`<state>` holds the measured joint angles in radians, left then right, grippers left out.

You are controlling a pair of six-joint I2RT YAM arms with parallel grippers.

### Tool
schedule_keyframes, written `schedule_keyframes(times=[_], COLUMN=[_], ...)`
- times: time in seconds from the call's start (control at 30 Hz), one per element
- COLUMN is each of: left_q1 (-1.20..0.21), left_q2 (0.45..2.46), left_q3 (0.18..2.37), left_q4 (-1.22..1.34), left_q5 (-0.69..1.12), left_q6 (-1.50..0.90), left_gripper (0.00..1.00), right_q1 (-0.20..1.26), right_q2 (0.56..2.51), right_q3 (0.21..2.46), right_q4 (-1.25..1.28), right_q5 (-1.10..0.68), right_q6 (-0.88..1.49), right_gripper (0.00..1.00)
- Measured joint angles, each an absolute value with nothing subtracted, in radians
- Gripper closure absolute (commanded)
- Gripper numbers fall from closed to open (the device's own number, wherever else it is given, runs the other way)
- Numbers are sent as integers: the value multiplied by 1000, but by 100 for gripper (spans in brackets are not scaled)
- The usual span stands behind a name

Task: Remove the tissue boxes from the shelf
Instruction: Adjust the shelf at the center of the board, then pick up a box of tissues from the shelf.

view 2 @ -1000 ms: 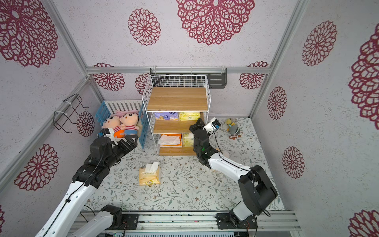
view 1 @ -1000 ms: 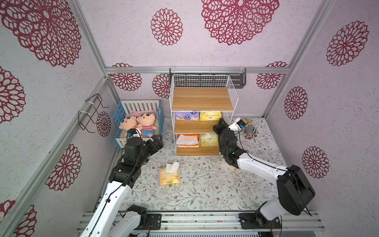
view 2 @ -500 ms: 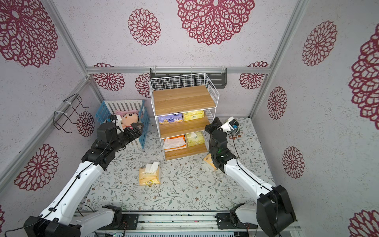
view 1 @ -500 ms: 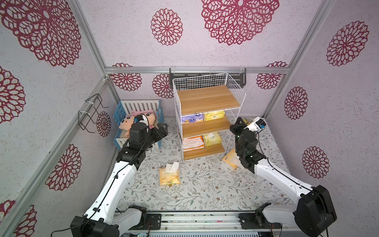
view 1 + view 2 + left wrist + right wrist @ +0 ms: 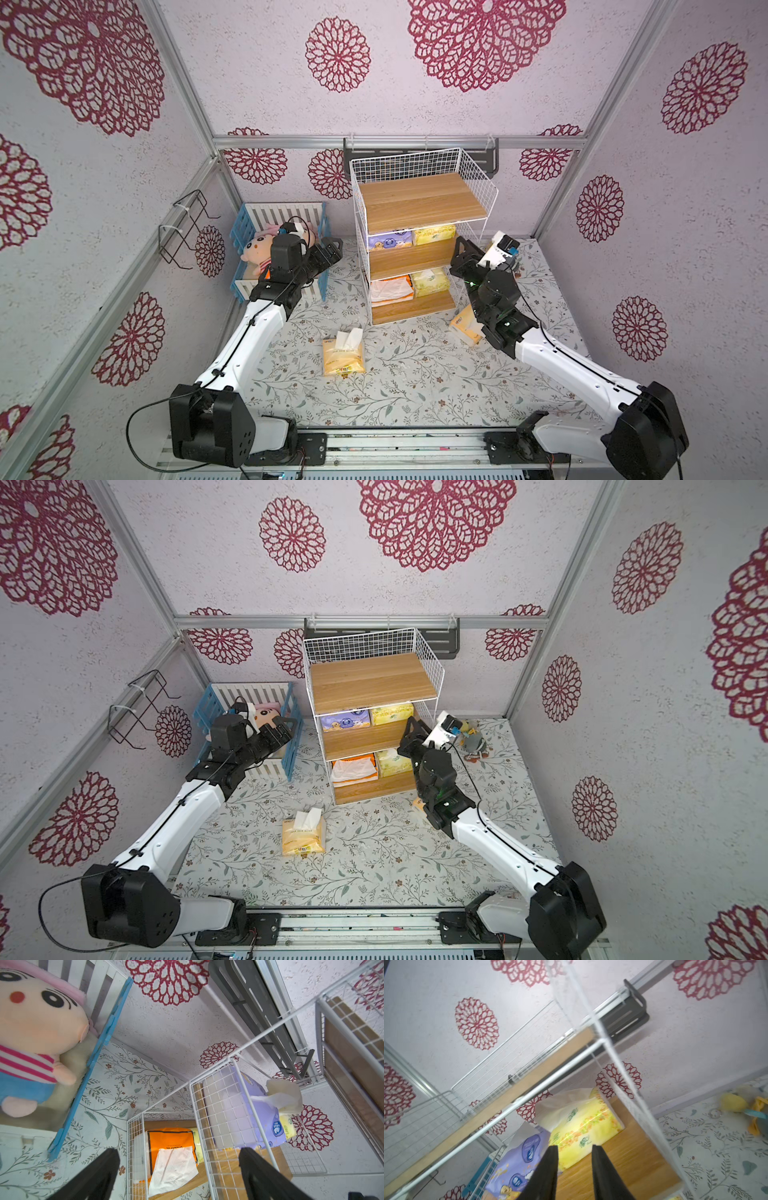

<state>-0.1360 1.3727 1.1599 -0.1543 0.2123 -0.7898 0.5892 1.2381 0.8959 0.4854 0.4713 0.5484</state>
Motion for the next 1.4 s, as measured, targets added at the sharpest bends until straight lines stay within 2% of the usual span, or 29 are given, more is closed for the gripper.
schedule_keyframes(times=[0.2,0.4,0.8,0.97,1.4], left_q1=[-125,-123,-123,-123,-123], left_q2=[1417,1417,1416,1416,1403], left_q3=[1214,1222,1222,1221,1222], left_q4=[-130,-118,-135,-140,-149], left_q5=[252,270,279,283,290], left_q6=[-797,-797,-793,-793,-786], left_gripper=[3,3,3,3,3], right_q1=[625,628,635,642,645], right_q2=[1259,1374,1592,1658,1739], right_q3=[891,892,1023,1137,1243], right_q4=[579,690,710,626,582], right_q5=[464,397,331,318,317], right_q6=[543,602,666,665,729], right_gripper=[60,59,57,50,35])
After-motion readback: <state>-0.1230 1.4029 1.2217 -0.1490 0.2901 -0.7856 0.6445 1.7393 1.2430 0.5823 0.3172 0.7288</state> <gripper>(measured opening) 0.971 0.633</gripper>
